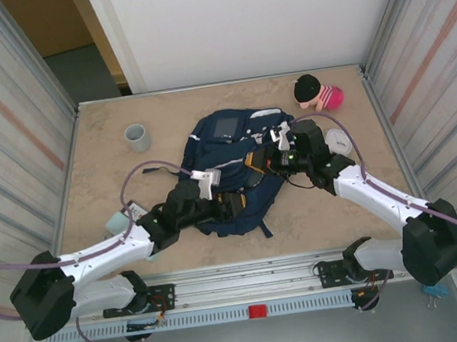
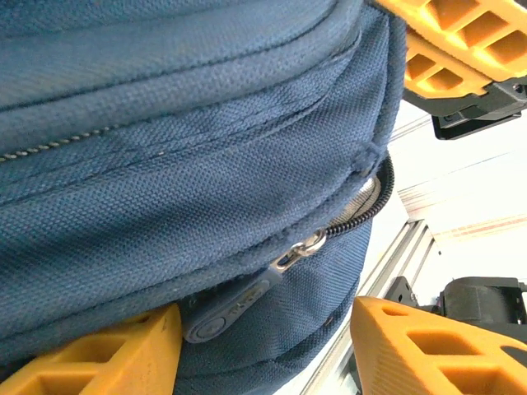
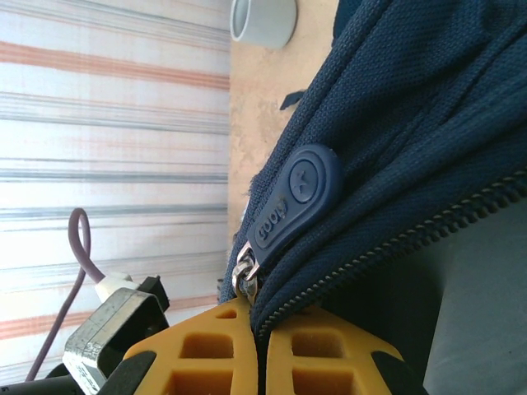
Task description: Pack books, pencil case, and school supplies into a backpack
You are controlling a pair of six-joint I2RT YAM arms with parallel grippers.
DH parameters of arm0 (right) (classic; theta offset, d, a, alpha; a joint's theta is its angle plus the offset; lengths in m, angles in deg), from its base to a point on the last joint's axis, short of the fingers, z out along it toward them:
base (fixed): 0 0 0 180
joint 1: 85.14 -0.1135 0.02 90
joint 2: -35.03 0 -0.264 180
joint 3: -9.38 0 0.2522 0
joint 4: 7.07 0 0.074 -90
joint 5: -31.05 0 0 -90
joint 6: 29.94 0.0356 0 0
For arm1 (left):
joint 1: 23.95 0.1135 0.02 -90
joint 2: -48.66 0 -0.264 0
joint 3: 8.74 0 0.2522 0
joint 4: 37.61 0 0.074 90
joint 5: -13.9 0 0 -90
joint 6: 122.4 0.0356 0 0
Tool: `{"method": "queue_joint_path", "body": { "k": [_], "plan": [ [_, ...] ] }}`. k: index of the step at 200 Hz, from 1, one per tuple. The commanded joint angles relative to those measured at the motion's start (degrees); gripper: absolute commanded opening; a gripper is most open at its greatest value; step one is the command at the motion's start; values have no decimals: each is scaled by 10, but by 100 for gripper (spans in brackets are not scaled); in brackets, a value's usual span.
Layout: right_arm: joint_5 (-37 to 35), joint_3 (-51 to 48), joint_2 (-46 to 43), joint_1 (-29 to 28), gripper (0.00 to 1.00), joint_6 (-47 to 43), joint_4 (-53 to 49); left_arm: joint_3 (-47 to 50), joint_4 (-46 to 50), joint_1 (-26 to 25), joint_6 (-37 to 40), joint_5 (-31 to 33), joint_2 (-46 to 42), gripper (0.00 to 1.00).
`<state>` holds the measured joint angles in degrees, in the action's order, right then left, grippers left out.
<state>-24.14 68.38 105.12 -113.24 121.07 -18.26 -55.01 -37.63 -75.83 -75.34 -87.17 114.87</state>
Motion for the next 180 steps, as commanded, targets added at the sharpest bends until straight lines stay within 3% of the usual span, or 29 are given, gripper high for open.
{"method": "queue_joint_path", "body": {
  "k": [1, 93, 146, 180],
  "plan": [
    [48, 29, -4, -9, 0, 3, 52, -18, -33, -4, 17, 7, -8, 51],
    [48, 26, -7, -10, 0, 3, 53, -31, -24, -4, 34, 3, -2, 25],
    [53, 27, -6, -7, 0, 3, 52, -32, 37, -4, 41, 38, -18, 3],
    [57, 31, -3, -4, 0, 3, 51, -26, 65, -4, 45, 56, -36, 0]
  ]
}}
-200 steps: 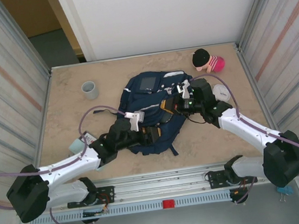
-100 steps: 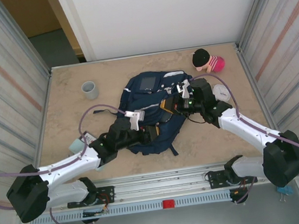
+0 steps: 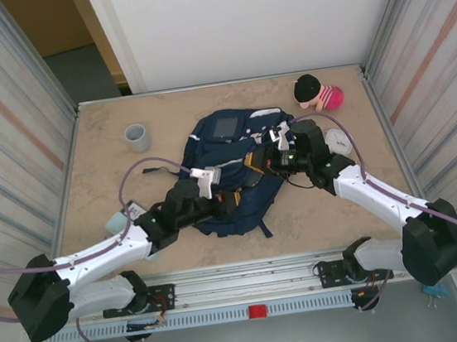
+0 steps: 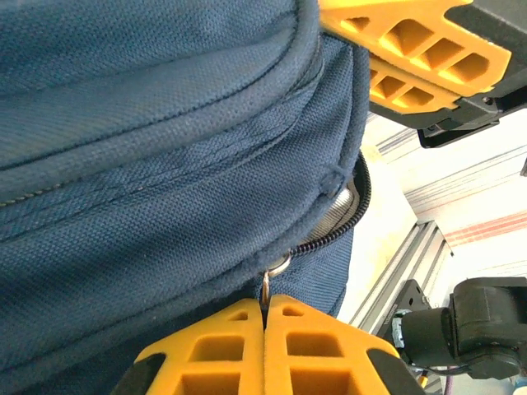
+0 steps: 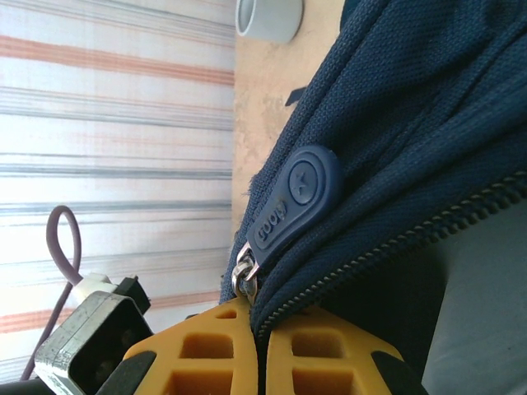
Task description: Pack books, pencil case, and school supplies into a backpack
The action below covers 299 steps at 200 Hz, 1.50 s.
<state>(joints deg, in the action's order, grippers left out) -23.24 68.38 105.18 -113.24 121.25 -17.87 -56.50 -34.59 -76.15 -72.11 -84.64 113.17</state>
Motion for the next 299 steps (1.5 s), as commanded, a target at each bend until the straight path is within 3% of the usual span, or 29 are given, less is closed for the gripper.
{"method": "queue_joint_path", "body": {
  "k": [1, 85, 113, 134, 151, 158, 180, 202, 263, 299],
  "plan": [
    [49, 31, -4, -4, 0, 1, 47, -11, 36, -1, 13, 31, -19, 0],
    [77, 35, -18, 58, 0, -26, -1, 28, 202, 0, 5, 155, -120, 0],
    [80, 31, -14, 61, 0, -3, 19, 57, 179, 1, 4, 151, -154, 0],
    [58, 6, -12, 36, 31, 43, 53, 73, 100, 1, 6, 110, -147, 0],
    [26, -32, -13, 11, 41, 104, 105, 64, 93, 3, 9, 105, -126, 0],
    [14, -45, -14, 3, 41, 116, 121, 57, 103, 3, 10, 110, -118, 2],
    [-4, -59, -19, -1, 34, 123, 129, 47, 123, 3, 3, 119, -106, 33],
    [0, -47, -19, 0, 30, 109, 111, 48, 112, 3, 0, 119, -102, 45],
    [13, -39, -18, -1, 27, 103, 110, 11, 142, 3, 48, 162, -47, 49],
    [21, -33, -20, -1, 27, 100, 106, -13, 154, 3, 56, 164, 2, 42]
  ]
}}
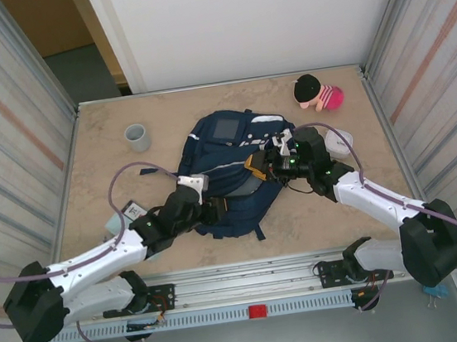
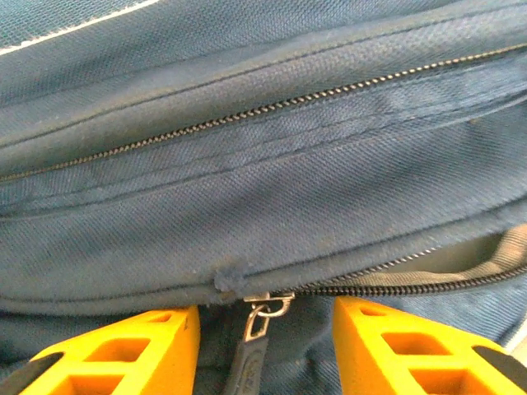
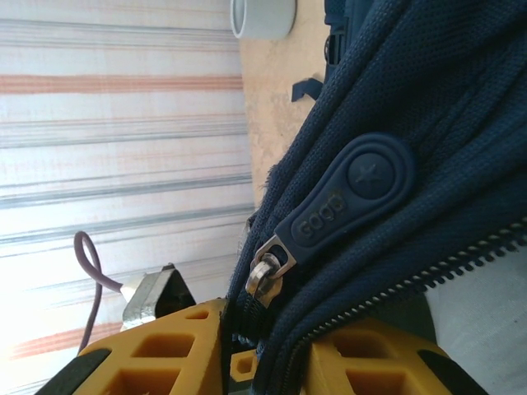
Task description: Pack books, pencil case, and school supplies into a backpack
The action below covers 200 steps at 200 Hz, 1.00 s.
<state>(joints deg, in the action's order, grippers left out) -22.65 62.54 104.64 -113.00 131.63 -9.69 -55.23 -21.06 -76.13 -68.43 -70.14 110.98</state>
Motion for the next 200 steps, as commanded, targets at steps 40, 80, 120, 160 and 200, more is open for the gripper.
{"method": "queue_joint_path", "body": {
  "k": [40, 80, 120, 160, 200],
  "plan": [
    [16, 27, -19, 2, 26, -10, 15, -24, 33, 2, 18, 30, 39, 13],
    [24, 26, -20, 36, 27, -28, -2, 2, 6, 2, 23, 12, 2, 0],
    [20, 15, -9, 33, 42, -12, 13, 24, -82, 2, 18, -43, -10, 0],
    [-56, -34, -23, -28, 52, 53, 64, -4, -138, -3, 11, -77, 25, 0],
    [-111, -39, -23, -69, 50, 56, 56, -33, -156, -19, 11, -90, 50, 0]
  ]
}}
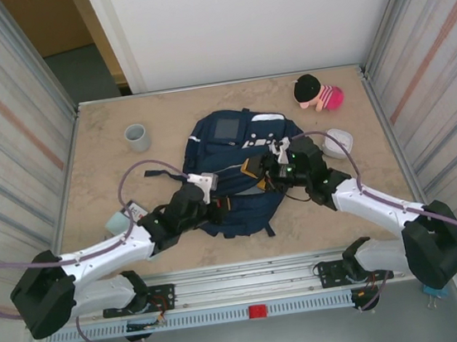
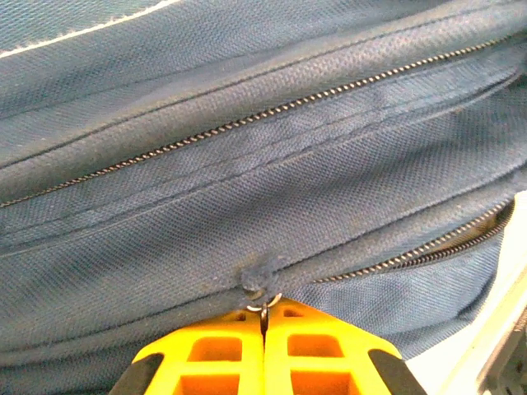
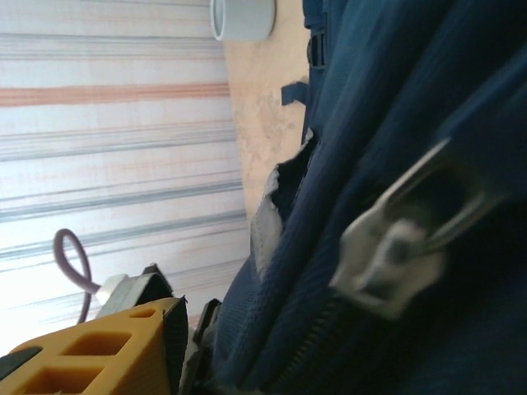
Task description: Pack books, pencil case, and school supplies into a backpack
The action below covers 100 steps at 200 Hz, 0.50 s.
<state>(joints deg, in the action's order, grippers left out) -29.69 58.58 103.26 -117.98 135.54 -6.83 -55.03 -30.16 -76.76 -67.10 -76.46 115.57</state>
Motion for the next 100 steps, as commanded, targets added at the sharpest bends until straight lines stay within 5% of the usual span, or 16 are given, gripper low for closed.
{"method": "queue_joint_path", "body": {
  "k": [1, 53, 100],
  "plan": [
    [-41, 0, -9, -20, 50, 17, 27, -35, -65, -13, -2, -27, 4, 0],
    [17, 19, 18, 26, 5, -42, 7, -30, -5, -21, -13, 28, -19, 0],
    [227, 121, 52, 143, 2, -200, -127, 32, 60, -11, -20, 95, -99, 0]
  ]
}}
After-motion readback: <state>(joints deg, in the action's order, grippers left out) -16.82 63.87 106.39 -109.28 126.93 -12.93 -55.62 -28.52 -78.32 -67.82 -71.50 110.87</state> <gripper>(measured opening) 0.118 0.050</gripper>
